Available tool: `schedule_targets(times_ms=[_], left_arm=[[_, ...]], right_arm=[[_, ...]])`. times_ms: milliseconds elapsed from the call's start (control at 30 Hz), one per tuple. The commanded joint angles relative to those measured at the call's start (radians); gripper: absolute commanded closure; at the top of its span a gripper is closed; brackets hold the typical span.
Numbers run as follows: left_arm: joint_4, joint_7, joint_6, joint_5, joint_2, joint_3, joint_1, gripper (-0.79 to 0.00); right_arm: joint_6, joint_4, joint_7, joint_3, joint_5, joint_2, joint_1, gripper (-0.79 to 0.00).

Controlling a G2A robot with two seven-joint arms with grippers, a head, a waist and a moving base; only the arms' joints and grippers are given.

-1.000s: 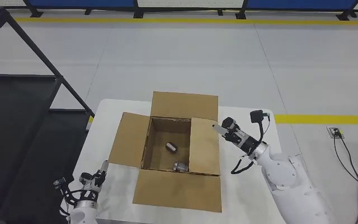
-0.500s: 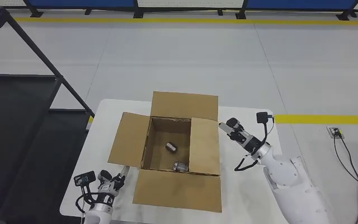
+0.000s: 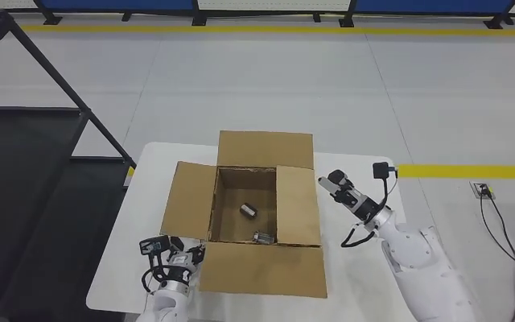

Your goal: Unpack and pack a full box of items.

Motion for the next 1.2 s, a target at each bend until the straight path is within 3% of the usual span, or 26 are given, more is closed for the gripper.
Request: schedule_targets(times_ms=[0,200,400,667,833,967,1167], left_arm=[[0.001,-0.001,0.002,0.010,-0.001,0.012,-0.006,-0.785],[0.003,0.011,0.009,0.028,-0.005,0.036,-0.014,-0.785],[-0.008,0.031,-0.009,-0.009,-0.003,0.008,0.011,-0.785],[-0.009,0.100,-0.046,-0.153,0.010,-0.179,0.122,-0.785],[0.043,0.076,-0.168,-0.102,0.027,-0.255,0.126,-0.785],[0.062,0.049,-0.236,-0.044,0.035,-0.252,0.105,-0.785],[0.101,0.016,-0.219,0.032,0.032,-0.175,0.036,-0.785]], right_arm=[[-0.004,0.003,0.002,0.003,0.003,0.001,-0.001,-0.785],[0.000,0.014,0.020,0.000,0.012,0.003,0.011,-0.785],[0.000,0.025,0.027,-0.014,0.016,0.001,0.033,-0.785],[-0.003,0.050,0.030,-0.040,0.017,-0.003,0.068,-0.785],[-0.014,0.068,0.033,-0.041,0.025,-0.003,0.087,-0.785],[-0.031,0.077,0.035,-0.052,0.029,-0.004,0.097,-0.785],[-0.041,0.084,0.028,-0.062,0.020,-0.005,0.100,-0.785]])
